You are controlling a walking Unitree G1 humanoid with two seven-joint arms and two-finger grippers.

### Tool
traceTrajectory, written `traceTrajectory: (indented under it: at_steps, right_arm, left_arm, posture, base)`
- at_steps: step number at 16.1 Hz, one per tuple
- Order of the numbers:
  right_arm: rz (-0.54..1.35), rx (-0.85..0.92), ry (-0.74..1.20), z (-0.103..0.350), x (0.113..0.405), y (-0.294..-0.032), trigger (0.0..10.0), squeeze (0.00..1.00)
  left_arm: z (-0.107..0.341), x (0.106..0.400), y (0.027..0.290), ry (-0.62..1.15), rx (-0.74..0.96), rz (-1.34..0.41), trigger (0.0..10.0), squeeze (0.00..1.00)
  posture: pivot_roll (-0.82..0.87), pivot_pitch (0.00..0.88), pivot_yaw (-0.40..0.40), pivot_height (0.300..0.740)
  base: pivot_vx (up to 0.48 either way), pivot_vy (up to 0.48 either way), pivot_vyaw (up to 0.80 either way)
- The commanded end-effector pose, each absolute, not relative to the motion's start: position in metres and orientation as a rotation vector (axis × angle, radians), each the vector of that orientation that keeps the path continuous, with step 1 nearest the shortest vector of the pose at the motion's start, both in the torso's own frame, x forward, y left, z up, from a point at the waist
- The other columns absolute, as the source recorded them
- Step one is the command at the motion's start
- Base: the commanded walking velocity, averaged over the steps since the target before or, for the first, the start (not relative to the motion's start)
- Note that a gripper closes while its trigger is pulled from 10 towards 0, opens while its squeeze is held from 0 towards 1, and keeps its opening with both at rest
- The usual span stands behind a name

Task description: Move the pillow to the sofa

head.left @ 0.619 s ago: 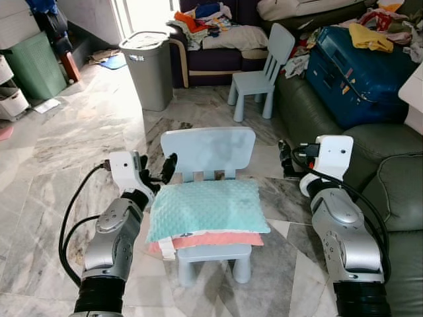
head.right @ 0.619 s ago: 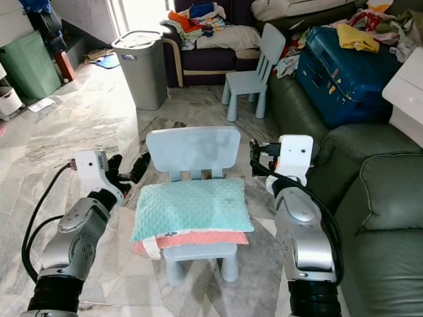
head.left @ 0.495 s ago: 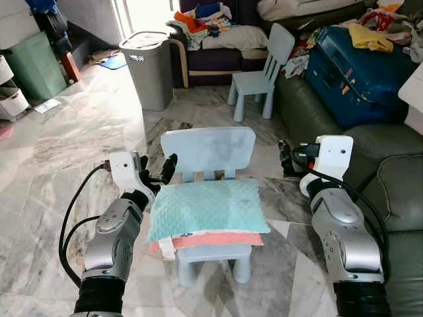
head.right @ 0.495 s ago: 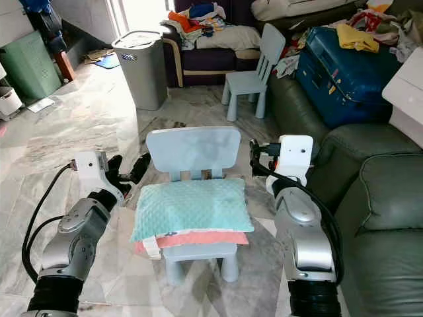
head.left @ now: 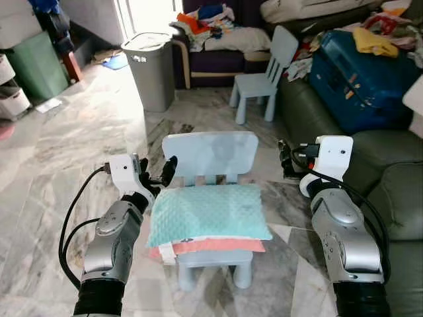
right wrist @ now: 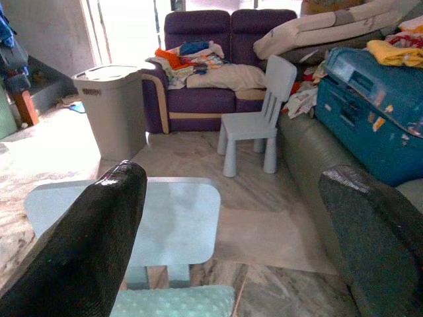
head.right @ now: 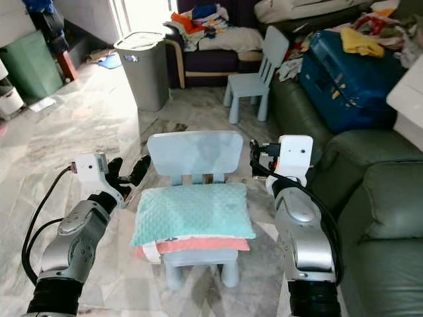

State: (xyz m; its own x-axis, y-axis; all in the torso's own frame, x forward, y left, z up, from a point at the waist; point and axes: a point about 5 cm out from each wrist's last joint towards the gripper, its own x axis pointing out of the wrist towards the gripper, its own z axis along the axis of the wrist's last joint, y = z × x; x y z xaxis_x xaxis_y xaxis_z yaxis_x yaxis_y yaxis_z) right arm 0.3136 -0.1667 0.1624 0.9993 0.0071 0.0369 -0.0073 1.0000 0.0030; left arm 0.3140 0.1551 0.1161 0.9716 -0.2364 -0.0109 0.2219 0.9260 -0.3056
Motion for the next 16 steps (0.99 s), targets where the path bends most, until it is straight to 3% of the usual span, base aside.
traceTrajectory:
  at_steps: [1, 16]
  right_arm:
    - [0.012, 0.001, -0.054, 0.1659, 0.3138, -0.1648, 10.0, 0.0]
    - [0.012, 0.008, -0.052, 0.1651, 0.3146, -0.1643, 10.0, 0.0]
  left_arm:
    - [0.1193, 0.3134, 0.1565, 0.039, -0.302, -0.24, 10.0, 0.0]
    - [0.121, 0.3134, 0.1549, 0.027, -0.314, -0.249, 10.0, 0.0]
  posture:
    - [-0.09, 0.0, 0.03, 0.74]
    - [-0.08, 0.0, 0.029, 0.74]
  base:
    - [0.341, 0.0, 0.0]
    - [0.307, 0.0, 0.0]
